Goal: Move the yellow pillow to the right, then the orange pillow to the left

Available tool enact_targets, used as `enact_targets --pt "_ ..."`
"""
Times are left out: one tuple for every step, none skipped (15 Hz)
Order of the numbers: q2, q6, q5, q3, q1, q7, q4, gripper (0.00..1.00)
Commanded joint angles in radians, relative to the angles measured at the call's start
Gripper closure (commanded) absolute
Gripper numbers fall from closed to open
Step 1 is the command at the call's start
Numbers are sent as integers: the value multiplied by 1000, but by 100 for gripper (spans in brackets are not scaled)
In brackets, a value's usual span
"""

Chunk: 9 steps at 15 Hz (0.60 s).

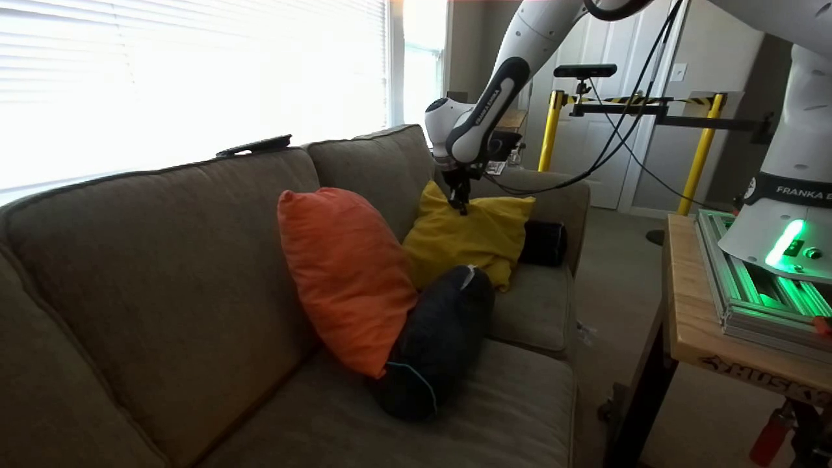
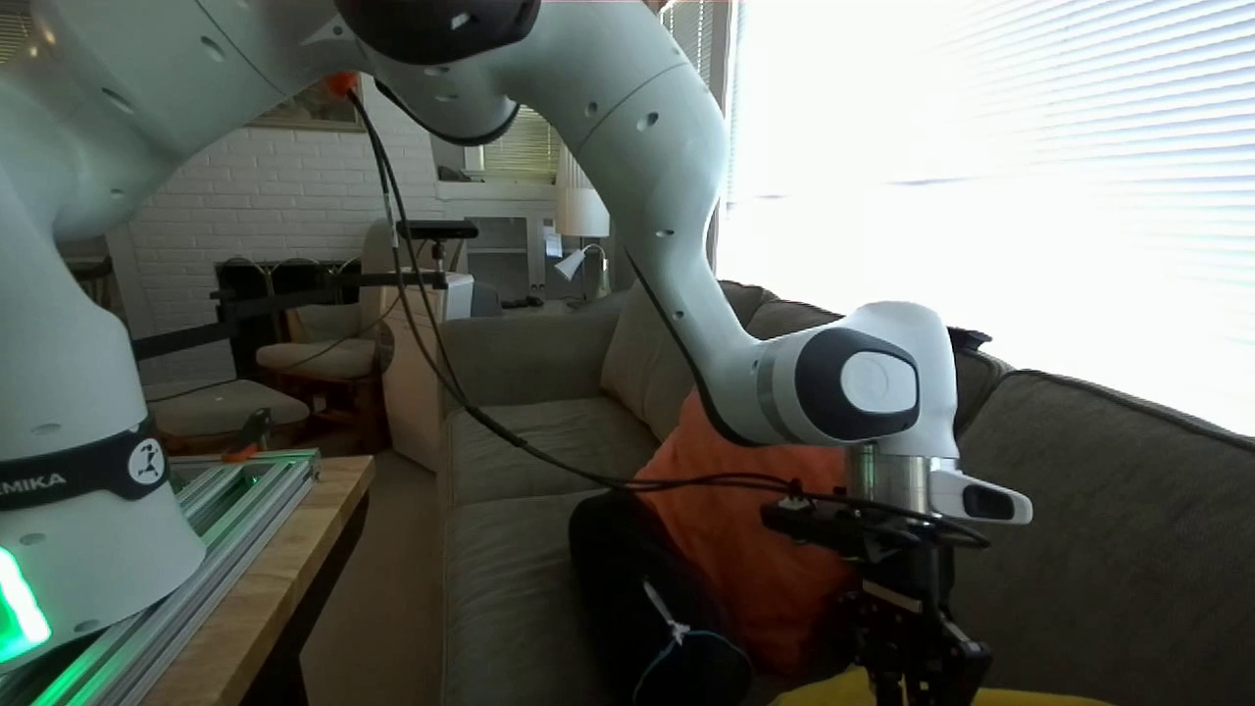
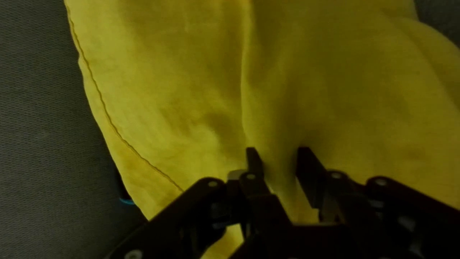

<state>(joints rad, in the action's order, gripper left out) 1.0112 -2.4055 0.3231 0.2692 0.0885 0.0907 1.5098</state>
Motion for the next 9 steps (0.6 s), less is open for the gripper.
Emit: enact_targets --pt "-17 5 -67 -107 -87 -68 -35 99" --pt "-42 -6 -83 -130 -99 -76 -19 100" --pt "-65 -19 -102 -158 -115 -92 0 100" --pt "-102 -46 -117 -179 -127 -105 35 100" --pt "-139 -61 -138 -203 -142 -124 67 100" --pt "-175 -86 -150 -218 -152 -137 101 100" --pt "-220 -104 -167 -236 -165 -157 141 100" --pt "-255 -134 -172 -239 -168 -162 173 100" --pt "-302 -166 -186 -255 -183 -180 218 100"
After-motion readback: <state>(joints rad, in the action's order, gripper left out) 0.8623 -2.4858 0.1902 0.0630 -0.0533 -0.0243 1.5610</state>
